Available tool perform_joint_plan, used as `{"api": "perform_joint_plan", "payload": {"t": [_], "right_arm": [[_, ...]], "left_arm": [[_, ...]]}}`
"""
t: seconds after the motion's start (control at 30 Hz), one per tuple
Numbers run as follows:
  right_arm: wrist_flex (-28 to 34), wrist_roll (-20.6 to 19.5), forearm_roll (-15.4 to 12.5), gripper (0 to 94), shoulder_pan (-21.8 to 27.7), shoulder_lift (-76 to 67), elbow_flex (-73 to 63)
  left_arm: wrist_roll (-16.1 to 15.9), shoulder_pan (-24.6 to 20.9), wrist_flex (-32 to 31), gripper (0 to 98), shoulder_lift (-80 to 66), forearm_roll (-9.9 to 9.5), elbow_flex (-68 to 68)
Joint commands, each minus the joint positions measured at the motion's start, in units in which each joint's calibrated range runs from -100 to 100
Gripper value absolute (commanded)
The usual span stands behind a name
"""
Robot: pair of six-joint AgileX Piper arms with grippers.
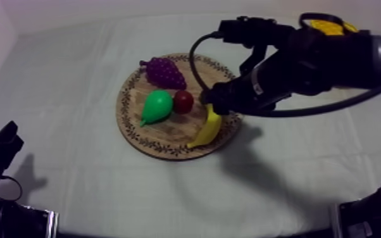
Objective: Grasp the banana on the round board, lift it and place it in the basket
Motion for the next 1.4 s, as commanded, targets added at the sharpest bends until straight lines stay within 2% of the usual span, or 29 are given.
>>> {"api": "perform_joint_plan", "payload": {"t": [0.0,0.4,0.77,1.03,1.37], "right_arm": [[-0.2,0.5,-0.4,49.3,0.1,2.8,-1.0],[2.6,9.0,-8.3,49.1,1.4,13.0,-10.0],[10.3,16.9,-15.3,48.2,3.6,20.2,-19.7],[13.8,19.5,-17.7,45.5,4.5,23.1,-21.9],[15.2,23.2,-20.4,33.0,6.1,25.0,-23.2]], "left_arm": [[0.0,0.0,0.0,0.1,0.0,-0.01,0.0],[0.0,0.0,0.0,0.1,0.0,-0.01,0.0],[0.0,0.0,0.0,0.1,0.0,-0.01,0.0],[0.0,0.0,0.0,0.1,0.0,-0.01,0.0],[0.0,0.0,0.0,0.1,0.0,-0.01,0.0]]}}
